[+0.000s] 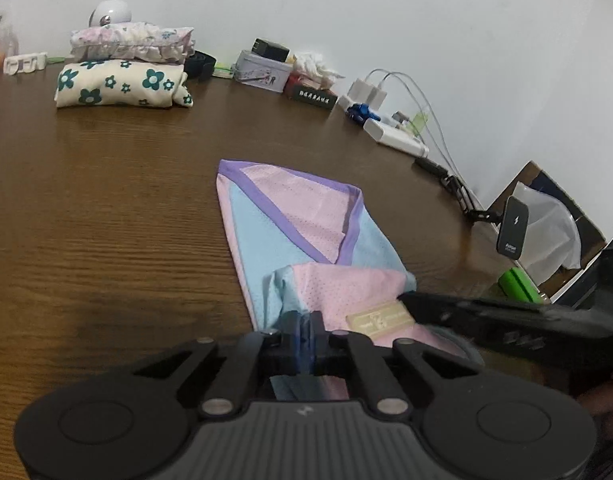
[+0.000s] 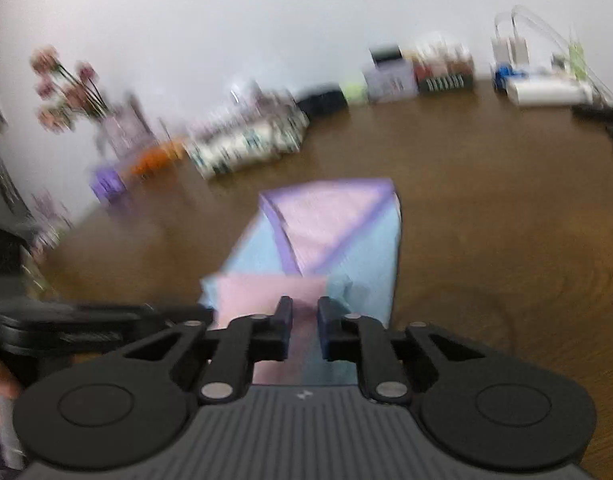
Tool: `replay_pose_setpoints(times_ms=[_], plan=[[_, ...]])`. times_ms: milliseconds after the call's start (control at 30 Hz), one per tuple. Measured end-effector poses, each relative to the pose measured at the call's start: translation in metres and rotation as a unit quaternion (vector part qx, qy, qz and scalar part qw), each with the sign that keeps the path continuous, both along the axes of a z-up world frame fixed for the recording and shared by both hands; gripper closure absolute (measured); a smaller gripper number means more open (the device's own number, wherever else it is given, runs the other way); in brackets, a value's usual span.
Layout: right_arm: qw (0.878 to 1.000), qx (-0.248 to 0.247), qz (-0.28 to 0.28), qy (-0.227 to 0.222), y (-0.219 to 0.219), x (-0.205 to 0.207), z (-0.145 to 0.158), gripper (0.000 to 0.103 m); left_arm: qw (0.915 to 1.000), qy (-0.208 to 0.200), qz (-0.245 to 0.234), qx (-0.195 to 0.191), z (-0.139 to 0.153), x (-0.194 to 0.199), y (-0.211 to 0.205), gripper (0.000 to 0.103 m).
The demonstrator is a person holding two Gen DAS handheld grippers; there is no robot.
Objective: Fold clothes
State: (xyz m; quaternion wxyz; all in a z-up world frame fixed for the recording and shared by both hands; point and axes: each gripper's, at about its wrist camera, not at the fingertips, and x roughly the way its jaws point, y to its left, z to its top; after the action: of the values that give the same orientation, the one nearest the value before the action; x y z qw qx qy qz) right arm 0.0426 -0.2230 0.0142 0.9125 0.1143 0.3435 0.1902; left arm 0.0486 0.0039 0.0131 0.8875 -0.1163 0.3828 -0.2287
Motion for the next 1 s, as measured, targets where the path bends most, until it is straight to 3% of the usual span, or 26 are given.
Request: replay_pose_setpoints(times_ms=[33,167,233,333,400,433,467,533,633,700,800,900,967,1000], plan=[[1.0,-0.009,-0.006,0.003,0.001,0.0,-0.002,0.093,1.0,-0.001,0.002,-0.005,-0.001,-0.001,0.004,0.091],[0.999,-0.018,-0.013,-0.03,-0.003,-0.008,0.008,0.091,0.9991,-0.017,0.028,-0.027,0.004,-0.001,0.021,0.081],[0.999,-0.025,0.0,-0.042,0.0,-0.008,0.013,0.091,0.9993,-0.02,0.017,-0.027,0.006,0.008,0.012,0.081],[0.999,-0.034,0.011,-0.018,0.007,0.002,0.006,0.091,0.9999,0.004,0.01,-0.006,0.001,0.02,-0.002,0.09],[0.999,-0.042,0.005,-0.007,0.004,0.002,0.008,0.09,0.9998,0.004,0.017,-0.006,0.006,0.017,0.002,0.087],[0.999,-0.046,0.003,-0.002,0.003,0.001,0.009,0.089,0.9998,-0.001,0.021,0.002,0.011,0.014,0.006,0.074],[0.999,-0.042,0.004,-0.01,-0.001,-0.001,0.017,0.088,0.9994,-0.011,0.026,0.017,0.019,0.014,0.009,0.054],[0.998,-0.044,0.002,-0.043,-0.012,0.0,0.042,0.063,0.9967,-0.036,0.04,0.06,0.034,0.024,0.011,0.039],[0.996,-0.073,-0.004,-0.051,-0.013,0.04,0.058,0.063,0.994,-0.031,0.05,0.092,0.041,0.072,0.009,0.039],[0.996,-0.09,-0.009,-0.022,-0.006,0.08,0.05,0.065,0.9896,-0.017,0.076,0.121,0.037,0.104,0.006,0.045],[0.994,-0.108,-0.023,0.025,0.003,0.132,0.032,0.069,0.9877,0.0,0.087,0.13,0.031,0.14,-0.001,0.048],[0.993,-0.099,-0.036,0.049,0.007,0.15,0.011,0.075,0.9884,-0.002,0.074,0.133,0.025,0.15,-0.01,0.047],[0.993,-0.097,-0.04,0.054,0.011,0.155,0.001,0.077,0.9882,0.011,0.065,0.139,0.016,0.151,-0.014,0.058],[0.993,-0.101,-0.036,0.052,0.014,0.154,0.0,0.085,0.9882,0.016,0.06,0.14,0.013,0.152,-0.017,0.081]])
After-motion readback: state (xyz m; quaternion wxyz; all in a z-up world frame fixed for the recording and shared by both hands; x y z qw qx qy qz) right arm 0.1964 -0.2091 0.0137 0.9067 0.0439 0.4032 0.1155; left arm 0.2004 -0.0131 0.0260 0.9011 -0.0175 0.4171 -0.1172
